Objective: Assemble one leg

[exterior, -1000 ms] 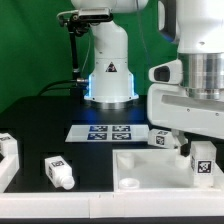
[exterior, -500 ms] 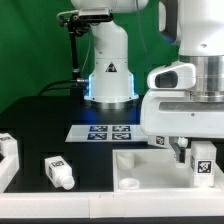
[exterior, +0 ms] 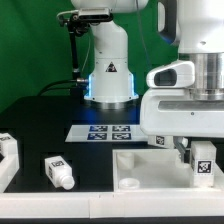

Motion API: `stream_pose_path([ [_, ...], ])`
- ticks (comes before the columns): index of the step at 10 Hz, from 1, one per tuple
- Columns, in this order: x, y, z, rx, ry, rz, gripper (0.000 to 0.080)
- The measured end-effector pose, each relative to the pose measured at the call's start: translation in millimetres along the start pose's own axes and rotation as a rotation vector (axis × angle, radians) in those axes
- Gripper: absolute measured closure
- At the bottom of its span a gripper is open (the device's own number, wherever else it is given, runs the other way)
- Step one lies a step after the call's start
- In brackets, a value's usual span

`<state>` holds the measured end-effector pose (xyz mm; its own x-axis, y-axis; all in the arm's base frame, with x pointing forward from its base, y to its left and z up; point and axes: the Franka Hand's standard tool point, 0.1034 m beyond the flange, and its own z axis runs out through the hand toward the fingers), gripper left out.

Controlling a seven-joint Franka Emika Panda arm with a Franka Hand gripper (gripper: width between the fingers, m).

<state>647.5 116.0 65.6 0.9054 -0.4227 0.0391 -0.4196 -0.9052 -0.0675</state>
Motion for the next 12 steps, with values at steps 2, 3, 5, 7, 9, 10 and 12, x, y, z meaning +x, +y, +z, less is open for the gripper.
stream_pose_path([
  [2, 3.0, 4.5, 0.0, -0.005, 0.004, 0.147, 0.0504],
  [3, 3.3, 5.2, 0.1, -0.005, 0.004, 0.195, 0.0504],
  [5, 4.8, 8.1, 1.1, -0.007, 0.006, 0.369, 0.0504],
  [7, 6.2, 13.5, 2.0, 0.000, -0.009, 0.620, 0.0506],
  [9, 3.2, 13.8, 1.9, 0.008, -0.051, 0.954, 0.0507],
  [10, 1.4, 14.8, 2.3, 0.014, -0.068, 1.119, 0.0507],
  [12, 1.5, 16.4, 2.5, 0.018, -0.069, 1.226, 0.0507],
])
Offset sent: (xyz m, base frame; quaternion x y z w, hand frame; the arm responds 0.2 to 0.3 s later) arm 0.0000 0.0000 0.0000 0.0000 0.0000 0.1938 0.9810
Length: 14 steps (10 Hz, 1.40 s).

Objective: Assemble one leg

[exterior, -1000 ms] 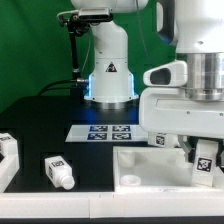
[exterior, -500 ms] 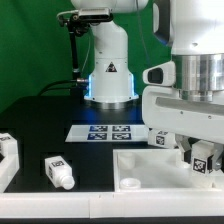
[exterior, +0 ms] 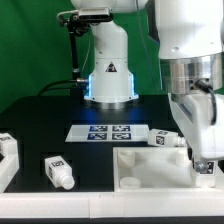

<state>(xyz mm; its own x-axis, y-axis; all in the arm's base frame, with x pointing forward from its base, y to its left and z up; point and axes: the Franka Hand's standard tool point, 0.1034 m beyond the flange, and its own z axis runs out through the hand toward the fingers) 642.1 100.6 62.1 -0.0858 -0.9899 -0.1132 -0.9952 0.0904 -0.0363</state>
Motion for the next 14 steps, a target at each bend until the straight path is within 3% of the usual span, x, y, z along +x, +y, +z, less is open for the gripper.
stream_pose_path([
  [5, 1.6, 2.2, -0.3, -0.008, -0.022, 0.318, 0.0507],
  [7, 1.4, 2.9, -0.1, 0.028, -0.065, 0.453, 0.0506],
  [10, 1.4, 3.6, -0.1, 0.033, -0.061, 0.430, 0.0505],
  [11, 1.4, 4.1, 0.8, 0.031, -0.060, 0.427, 0.0407],
  [12, 1.2, 3.2, -0.9, 0.034, -0.061, 0.410, 0.0407],
  [13, 1.4, -0.2, -11.3, 0.049, -0.069, 0.335, 0.0237],
  [14, 5.7, -3.0, -25.3, 0.065, -0.081, 0.261, 0.0168],
])
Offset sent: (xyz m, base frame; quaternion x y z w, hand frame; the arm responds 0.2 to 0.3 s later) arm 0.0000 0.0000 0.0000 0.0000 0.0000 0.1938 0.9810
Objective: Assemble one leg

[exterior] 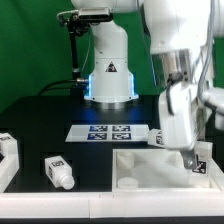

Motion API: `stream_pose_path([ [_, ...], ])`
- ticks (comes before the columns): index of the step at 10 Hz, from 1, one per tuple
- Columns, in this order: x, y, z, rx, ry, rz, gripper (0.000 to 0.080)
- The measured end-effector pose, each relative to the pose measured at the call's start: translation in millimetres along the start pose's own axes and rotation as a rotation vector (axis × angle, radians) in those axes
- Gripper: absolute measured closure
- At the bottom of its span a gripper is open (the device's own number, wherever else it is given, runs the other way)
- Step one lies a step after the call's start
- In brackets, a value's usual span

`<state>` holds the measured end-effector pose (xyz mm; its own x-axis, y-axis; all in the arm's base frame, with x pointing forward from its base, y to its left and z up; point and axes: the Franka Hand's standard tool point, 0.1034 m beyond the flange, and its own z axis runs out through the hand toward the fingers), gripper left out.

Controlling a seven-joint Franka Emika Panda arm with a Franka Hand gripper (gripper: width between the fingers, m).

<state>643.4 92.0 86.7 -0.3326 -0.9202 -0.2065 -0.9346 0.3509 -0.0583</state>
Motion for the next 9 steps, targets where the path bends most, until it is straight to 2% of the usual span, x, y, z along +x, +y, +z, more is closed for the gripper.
stream_pose_path([
  [2, -4.1, -7.1, -31.4, -0.026, -0.029, -0.025, 0.0155],
  [3, -7.3, -8.0, -38.2, -0.026, -0.036, -0.033, 0.0155],
  [9, -6.9, -6.8, -36.2, -0.028, -0.034, -0.033, 0.0151],
])
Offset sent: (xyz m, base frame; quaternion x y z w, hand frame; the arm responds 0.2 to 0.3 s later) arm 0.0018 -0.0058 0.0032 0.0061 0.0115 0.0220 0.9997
